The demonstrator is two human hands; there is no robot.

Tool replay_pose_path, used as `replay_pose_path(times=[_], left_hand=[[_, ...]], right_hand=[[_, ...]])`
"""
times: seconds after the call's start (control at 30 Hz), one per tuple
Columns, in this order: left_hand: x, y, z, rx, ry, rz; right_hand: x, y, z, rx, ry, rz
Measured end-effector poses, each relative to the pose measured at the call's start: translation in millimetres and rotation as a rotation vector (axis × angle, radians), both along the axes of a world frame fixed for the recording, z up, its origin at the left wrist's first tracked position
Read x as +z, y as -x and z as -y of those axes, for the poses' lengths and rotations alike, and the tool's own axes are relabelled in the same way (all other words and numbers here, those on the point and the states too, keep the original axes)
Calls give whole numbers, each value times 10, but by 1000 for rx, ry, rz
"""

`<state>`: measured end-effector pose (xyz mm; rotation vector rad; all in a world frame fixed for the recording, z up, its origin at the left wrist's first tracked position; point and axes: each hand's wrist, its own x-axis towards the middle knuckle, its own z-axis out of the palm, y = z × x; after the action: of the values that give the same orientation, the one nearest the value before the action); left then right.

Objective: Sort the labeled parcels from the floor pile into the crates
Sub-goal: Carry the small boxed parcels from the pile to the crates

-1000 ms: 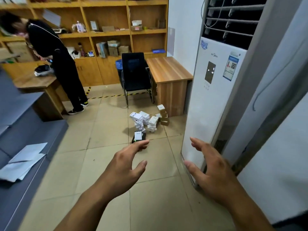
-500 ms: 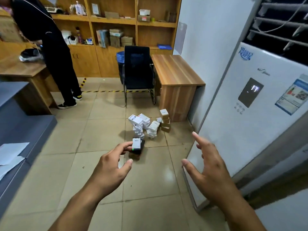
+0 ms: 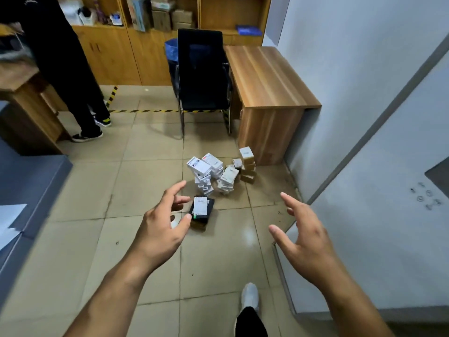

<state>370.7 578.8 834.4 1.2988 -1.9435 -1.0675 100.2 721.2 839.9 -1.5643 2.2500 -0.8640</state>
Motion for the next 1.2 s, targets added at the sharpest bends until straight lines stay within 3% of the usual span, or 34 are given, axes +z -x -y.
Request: replay_pose_path(times=[0.33,0.6,1.0,1.2], left_hand=[[-56,1347,1124,30,-25,95],[-374,1757,2001,-40,-36,197],[-858,2203,4095,-120,-159,128],[-959,2667,4943,-211,-183,158]], right_hand=[[-527,1312,1653,103,-40,140],[-826,1783,2730,133,-132,175],[-1062,2057,4198,-30,-286,123],[-1316,2400,4640,-220,-286,145]])
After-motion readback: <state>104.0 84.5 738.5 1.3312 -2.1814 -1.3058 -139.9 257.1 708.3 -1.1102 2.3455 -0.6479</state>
